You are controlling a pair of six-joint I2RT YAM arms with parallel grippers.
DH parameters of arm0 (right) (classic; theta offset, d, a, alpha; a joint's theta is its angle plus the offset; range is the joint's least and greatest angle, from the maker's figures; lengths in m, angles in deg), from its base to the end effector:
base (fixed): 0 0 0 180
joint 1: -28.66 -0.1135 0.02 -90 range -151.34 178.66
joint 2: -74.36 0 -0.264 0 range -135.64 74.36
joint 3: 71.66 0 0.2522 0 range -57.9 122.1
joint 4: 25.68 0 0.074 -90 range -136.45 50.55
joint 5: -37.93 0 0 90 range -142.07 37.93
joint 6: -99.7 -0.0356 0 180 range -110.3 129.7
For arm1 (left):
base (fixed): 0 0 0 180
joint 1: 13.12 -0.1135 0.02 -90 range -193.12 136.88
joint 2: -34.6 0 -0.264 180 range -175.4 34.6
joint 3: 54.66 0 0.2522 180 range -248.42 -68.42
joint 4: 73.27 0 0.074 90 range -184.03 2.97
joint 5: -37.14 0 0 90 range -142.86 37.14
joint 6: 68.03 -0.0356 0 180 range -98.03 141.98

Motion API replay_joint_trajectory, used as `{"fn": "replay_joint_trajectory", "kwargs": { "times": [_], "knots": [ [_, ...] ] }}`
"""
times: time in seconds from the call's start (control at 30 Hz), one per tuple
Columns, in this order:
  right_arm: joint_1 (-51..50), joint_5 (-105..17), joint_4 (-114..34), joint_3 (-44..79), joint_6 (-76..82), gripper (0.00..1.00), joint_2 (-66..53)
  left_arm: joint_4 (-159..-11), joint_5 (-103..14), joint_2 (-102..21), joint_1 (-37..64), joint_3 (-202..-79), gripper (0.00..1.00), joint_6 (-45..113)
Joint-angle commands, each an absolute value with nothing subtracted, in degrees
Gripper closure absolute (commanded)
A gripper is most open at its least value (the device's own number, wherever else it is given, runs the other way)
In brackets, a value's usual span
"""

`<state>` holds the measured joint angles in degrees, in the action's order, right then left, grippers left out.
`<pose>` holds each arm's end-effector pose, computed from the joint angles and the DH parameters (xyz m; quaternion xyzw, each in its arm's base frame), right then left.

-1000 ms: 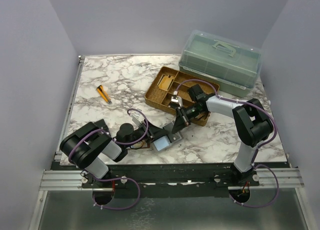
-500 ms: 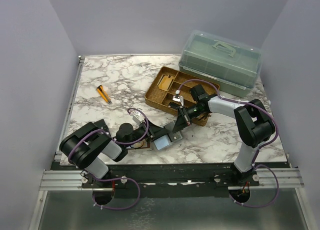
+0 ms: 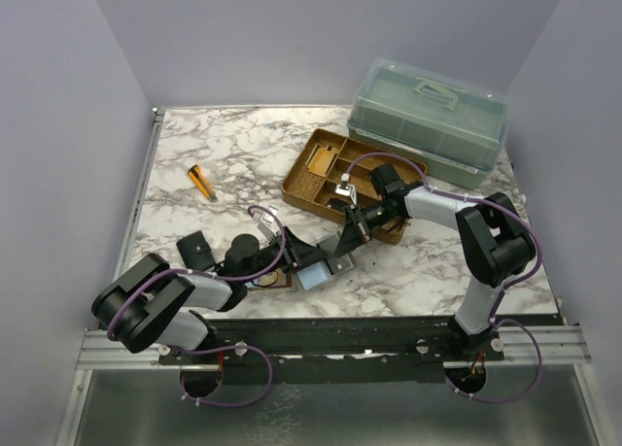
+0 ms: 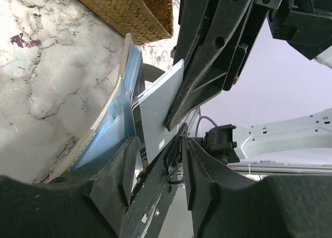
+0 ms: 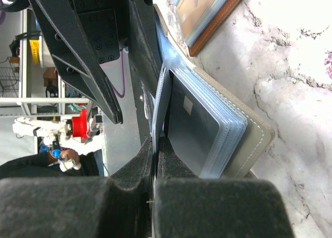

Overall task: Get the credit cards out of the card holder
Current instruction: Remove the credit card from the card holder.

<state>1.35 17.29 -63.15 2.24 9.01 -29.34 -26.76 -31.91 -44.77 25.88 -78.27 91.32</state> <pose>0.2822 0.1832 0.1648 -0.2947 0.7587 0.5805 0.0223 0.1622 -0.1477 0.1472 -0.0824 0.7538 -0.5975 0.2605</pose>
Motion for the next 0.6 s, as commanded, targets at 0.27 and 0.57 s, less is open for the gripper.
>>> {"fn": "replay_joint_trajectory", "kwargs": {
  "times": [0.27, 0.57],
  "knots": [
    [1.15, 23.52, -61.77, 2.66, 7.63, 1.00, -27.34, -33.22, -34.15, -43.05, 25.86, -78.94, 0.39, 88.44],
    [1.20, 26.15, -61.12, 2.70, 6.91, 1.00, -28.02, -33.33, -32.87, -44.99, 25.86, -81.56, 0.60, 88.32]
  ]
}}
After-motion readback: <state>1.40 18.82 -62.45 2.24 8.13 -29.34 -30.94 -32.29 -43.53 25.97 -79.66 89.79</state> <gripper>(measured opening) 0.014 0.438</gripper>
